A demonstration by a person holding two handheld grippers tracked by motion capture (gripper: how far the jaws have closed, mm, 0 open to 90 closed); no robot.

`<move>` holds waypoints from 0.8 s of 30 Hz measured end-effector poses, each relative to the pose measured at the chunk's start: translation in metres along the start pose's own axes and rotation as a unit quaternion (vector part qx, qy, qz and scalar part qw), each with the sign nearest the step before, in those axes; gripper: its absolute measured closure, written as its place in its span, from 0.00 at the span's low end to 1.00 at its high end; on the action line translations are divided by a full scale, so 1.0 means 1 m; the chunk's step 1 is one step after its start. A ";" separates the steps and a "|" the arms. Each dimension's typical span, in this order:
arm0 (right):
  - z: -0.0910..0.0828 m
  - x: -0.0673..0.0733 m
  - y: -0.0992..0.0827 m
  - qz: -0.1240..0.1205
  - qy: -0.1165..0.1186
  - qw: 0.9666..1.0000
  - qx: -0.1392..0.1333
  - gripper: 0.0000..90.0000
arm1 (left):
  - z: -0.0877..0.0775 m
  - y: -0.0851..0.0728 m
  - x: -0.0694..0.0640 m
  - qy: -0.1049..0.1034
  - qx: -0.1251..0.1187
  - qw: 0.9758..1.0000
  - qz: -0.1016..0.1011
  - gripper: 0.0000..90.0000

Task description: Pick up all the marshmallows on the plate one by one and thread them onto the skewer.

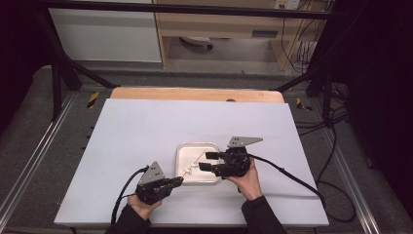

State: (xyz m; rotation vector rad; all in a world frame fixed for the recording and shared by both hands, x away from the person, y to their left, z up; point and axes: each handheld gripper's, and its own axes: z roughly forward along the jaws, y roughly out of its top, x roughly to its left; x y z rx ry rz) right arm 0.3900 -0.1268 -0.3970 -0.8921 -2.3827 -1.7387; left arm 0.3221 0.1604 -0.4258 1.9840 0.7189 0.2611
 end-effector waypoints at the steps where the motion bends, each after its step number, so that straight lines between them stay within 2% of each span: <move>1: -0.001 0.000 0.000 -0.003 -0.004 1.000 0.002 0.40 | -0.001 0.000 0.001 0.001 0.000 1.000 -0.003 0.98; 6: -0.004 -0.003 -0.003 -0.022 -0.038 0.999 0.017 0.26 | -0.004 0.000 0.005 0.008 0.000 1.000 -0.008 0.98; 8: -0.005 -0.005 -0.006 -0.021 -0.049 0.998 0.027 0.20 | -0.005 0.000 0.006 0.010 0.001 1.000 -0.009 0.98; 11: -0.004 -0.008 -0.011 -0.032 -0.078 0.995 0.047 0.13 | -0.005 0.000 0.008 0.011 0.001 1.000 -0.011 0.98; 19: 0.000 -0.009 -0.022 -0.053 -0.106 0.989 0.085 0.03 | -0.008 -0.001 0.012 0.017 0.005 1.000 -0.013 0.98; 24: 0.003 -0.008 -0.027 -0.057 -0.108 0.988 0.094 0.01 | -0.010 -0.001 0.015 0.019 0.005 1.000 -0.015 0.98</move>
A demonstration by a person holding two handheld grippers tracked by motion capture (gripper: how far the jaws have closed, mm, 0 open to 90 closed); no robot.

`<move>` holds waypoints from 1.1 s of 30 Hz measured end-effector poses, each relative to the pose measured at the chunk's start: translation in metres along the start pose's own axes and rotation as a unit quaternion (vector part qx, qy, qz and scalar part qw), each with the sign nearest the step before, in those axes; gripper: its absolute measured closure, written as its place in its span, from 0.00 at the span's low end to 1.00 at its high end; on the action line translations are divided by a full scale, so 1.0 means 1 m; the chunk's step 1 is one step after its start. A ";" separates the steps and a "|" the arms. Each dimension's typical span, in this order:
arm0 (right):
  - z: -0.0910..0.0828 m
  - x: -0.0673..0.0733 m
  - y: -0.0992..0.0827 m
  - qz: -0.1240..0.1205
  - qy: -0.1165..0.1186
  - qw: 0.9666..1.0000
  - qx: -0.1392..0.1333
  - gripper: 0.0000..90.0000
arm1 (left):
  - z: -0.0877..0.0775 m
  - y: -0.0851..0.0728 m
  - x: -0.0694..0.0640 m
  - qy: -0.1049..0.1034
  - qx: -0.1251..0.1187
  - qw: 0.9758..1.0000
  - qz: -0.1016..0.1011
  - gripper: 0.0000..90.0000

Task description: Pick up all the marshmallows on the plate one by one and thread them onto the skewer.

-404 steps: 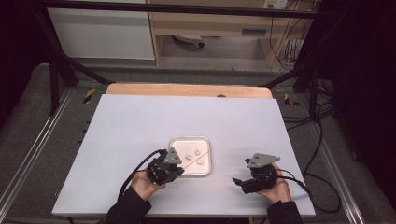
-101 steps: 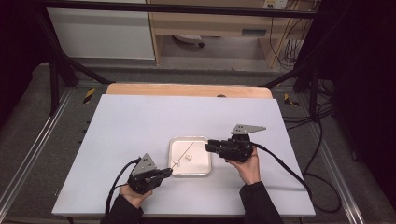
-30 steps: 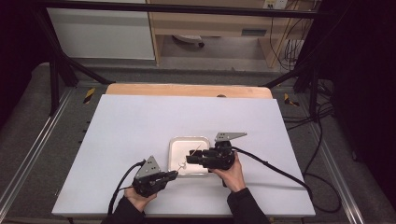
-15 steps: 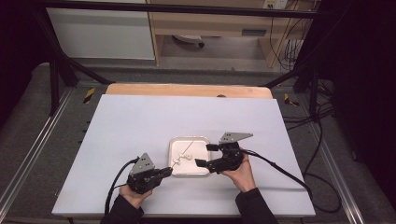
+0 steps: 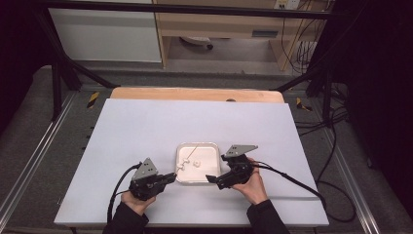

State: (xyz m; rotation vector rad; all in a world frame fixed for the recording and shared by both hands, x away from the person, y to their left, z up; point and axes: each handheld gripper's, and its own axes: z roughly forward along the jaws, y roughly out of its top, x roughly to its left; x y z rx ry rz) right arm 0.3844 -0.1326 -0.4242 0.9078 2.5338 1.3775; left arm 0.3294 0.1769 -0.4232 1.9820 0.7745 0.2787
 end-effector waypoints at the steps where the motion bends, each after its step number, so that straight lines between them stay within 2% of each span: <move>1: 0.001 0.000 0.000 0.000 -0.001 1.000 -0.001 0.01 | 0.000 0.000 0.000 0.001 0.001 1.000 -0.001 0.98; 7: 0.002 0.000 0.003 0.006 -0.007 1.000 -0.012 0.02 | -0.001 0.000 0.003 0.006 0.004 1.000 -0.001 0.98; 13: 0.009 0.002 0.014 0.005 -0.013 1.000 -0.004 0.01 | -0.002 0.000 0.007 0.009 0.003 1.000 -0.004 0.98; 20: 0.024 0.000 0.027 0.009 -0.022 1.000 0.006 0.02 | -0.003 0.000 0.010 0.013 0.002 1.000 -0.005 0.98; 23: 0.032 -0.001 0.031 0.002 -0.036 0.999 0.024 0.02 | -0.003 0.000 0.010 0.014 0.002 1.000 -0.005 0.98; 26: 0.041 -0.002 0.033 -0.002 -0.035 0.999 0.031 0.04 | -0.003 -0.001 0.010 0.014 0.003 1.000 -0.005 0.98; 33: 0.061 -0.003 0.038 -0.032 -0.042 0.997 0.059 0.17 | -0.003 -0.001 0.010 0.015 0.003 1.000 -0.005 0.98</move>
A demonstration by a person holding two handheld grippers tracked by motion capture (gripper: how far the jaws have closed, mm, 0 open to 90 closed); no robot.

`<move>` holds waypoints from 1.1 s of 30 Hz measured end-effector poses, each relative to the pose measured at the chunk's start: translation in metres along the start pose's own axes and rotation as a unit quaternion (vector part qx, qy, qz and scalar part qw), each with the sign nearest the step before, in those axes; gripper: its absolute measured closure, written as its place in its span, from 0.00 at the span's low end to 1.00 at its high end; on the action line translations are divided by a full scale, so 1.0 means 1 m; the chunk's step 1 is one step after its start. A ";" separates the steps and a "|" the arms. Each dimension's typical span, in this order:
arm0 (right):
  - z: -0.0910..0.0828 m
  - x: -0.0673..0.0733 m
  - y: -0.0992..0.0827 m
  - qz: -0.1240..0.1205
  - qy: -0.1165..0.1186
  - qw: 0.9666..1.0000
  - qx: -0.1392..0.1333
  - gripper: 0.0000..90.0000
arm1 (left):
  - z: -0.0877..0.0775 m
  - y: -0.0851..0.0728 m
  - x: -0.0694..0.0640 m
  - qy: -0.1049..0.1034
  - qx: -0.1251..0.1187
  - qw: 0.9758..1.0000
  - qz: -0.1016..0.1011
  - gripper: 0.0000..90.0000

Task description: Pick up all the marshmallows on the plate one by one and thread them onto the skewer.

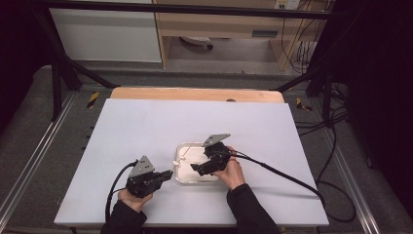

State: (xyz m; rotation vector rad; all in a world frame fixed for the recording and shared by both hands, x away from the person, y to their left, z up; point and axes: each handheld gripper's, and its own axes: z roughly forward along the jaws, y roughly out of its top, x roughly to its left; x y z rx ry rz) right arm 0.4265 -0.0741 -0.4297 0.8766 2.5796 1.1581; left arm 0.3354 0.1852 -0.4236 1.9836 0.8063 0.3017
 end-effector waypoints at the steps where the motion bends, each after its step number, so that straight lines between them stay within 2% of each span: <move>1: 0.002 -0.001 0.000 -0.005 0.000 1.000 0.005 0.20 | 0.000 0.000 0.000 0.000 0.000 1.000 0.000 0.98; 7: 0.012 -0.002 -0.002 -0.017 0.015 1.000 0.014 0.36 | 0.001 0.000 0.000 -0.001 0.002 1.000 0.000 0.98; 17: 0.016 -0.005 -0.004 -0.026 0.022 0.999 0.019 0.59 | 0.001 0.000 -0.001 -0.001 0.002 1.000 0.000 0.98; 25: 0.018 -0.002 -0.007 -0.048 0.020 0.999 0.016 0.69 | 0.002 0.000 -0.001 -0.002 0.005 1.000 0.003 0.98; 33: 0.018 0.000 -0.008 -0.057 0.017 0.998 0.013 0.76 | 0.002 0.000 -0.002 -0.003 0.005 1.000 0.004 0.98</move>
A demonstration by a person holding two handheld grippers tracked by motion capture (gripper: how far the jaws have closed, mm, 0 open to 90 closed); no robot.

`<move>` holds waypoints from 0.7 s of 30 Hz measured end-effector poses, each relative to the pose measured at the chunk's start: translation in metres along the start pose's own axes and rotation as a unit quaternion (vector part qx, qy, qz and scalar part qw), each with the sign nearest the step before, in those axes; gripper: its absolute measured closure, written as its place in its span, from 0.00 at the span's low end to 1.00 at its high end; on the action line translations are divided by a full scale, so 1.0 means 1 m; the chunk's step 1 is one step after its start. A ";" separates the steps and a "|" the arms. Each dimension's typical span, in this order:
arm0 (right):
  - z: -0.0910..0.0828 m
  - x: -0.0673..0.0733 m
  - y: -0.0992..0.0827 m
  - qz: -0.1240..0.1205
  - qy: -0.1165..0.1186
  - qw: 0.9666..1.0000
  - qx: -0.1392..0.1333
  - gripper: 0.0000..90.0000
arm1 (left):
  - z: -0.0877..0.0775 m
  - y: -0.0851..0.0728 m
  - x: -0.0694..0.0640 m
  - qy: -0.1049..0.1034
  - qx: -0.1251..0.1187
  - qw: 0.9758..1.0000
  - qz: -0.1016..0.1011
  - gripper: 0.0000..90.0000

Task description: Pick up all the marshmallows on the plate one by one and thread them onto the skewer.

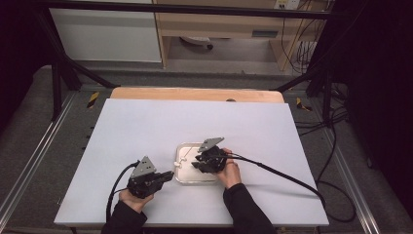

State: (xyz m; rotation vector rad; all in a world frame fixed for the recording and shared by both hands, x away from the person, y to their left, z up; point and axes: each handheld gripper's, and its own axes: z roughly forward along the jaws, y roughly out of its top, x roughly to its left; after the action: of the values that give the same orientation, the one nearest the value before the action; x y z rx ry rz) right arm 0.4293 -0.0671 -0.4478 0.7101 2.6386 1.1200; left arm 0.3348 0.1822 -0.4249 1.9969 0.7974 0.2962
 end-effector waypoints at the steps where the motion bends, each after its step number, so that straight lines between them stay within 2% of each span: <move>1: 0.000 0.000 0.000 0.000 0.001 1.000 0.000 0.76 | 0.000 0.000 0.000 0.000 0.000 1.000 0.000 0.98; 10: -0.001 0.000 0.000 0.010 0.001 1.000 0.001 0.78 | 0.000 0.000 0.000 -0.001 -0.001 1.000 0.001 0.98; 21: -0.019 0.000 0.006 0.029 0.013 0.999 -0.007 0.79 | 0.000 0.000 -0.001 0.000 -0.003 1.000 0.001 0.98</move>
State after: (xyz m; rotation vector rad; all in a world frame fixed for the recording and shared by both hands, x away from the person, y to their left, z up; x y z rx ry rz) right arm 0.4250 -0.0751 -0.4299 0.7781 2.6448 1.1690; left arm 0.3340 0.1817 -0.4244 1.9934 0.7926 0.2987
